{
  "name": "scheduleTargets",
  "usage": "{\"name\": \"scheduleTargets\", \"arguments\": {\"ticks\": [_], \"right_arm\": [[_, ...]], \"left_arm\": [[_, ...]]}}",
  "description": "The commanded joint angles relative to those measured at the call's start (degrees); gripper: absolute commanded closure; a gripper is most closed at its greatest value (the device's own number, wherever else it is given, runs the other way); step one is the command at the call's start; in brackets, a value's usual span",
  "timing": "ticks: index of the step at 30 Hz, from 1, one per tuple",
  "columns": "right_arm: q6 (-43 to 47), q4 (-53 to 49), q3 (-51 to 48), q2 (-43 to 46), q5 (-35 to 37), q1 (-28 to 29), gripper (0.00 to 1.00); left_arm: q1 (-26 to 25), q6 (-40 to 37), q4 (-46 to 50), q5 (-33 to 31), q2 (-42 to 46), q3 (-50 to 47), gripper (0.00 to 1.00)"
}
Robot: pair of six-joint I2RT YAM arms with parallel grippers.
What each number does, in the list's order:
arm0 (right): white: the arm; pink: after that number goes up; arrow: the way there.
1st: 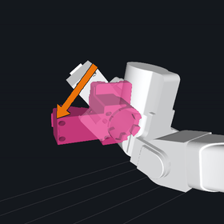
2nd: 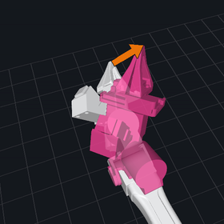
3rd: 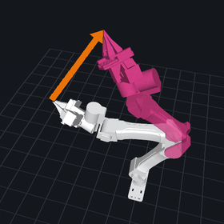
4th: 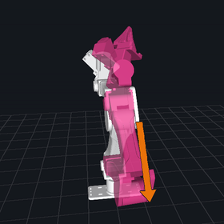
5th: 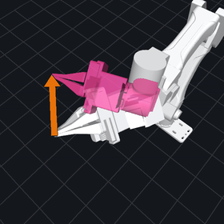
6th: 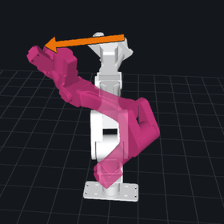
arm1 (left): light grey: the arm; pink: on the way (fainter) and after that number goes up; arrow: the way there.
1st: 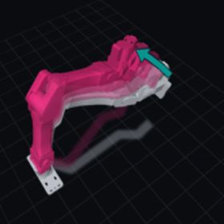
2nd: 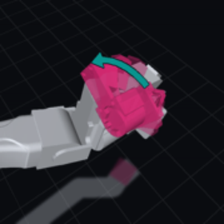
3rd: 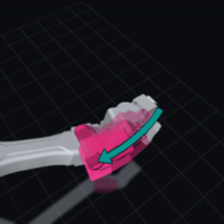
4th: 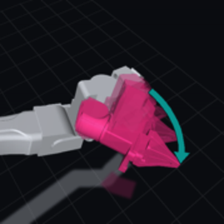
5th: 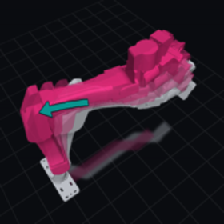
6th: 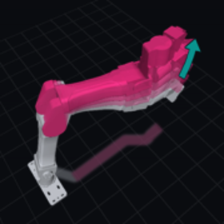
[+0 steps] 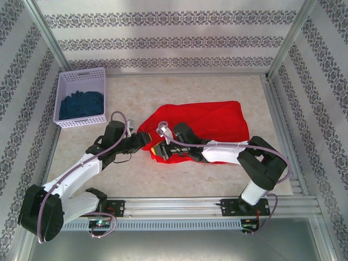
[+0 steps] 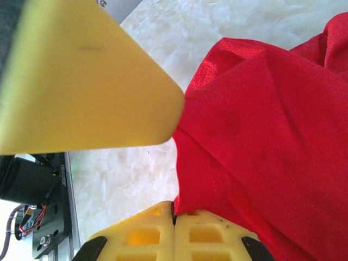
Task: Fold the inside-out t-shirt
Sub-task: Adjust the T-shirt at the center of the table.
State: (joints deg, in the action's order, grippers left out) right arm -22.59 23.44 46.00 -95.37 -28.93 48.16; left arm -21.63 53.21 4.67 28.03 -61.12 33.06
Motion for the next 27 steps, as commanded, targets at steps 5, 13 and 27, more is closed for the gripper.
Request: {"name": "scheduleTargets", "arguments": {"ticks": [5, 13, 27], "right_arm": [[0.37, 0.85, -0.12, 0.35, 0.36, 0.35, 1.0], [0.87, -0.83, 0.1, 1.74, 0.77, 0.4, 0.92], [-12.15, -16.51, -2.42, 7.87, 6.25, -11.66, 0.55]], "left_arm": [[0.71, -0.56, 1.01, -0.83, -1.95, 2.46, 0.66], [1.05, -2.55, 0.37, -1.1, -3.29, 3.02, 1.0], [4.44, -5.07, 7.96, -2.21, 5.14, -0.82, 1.0]]}}
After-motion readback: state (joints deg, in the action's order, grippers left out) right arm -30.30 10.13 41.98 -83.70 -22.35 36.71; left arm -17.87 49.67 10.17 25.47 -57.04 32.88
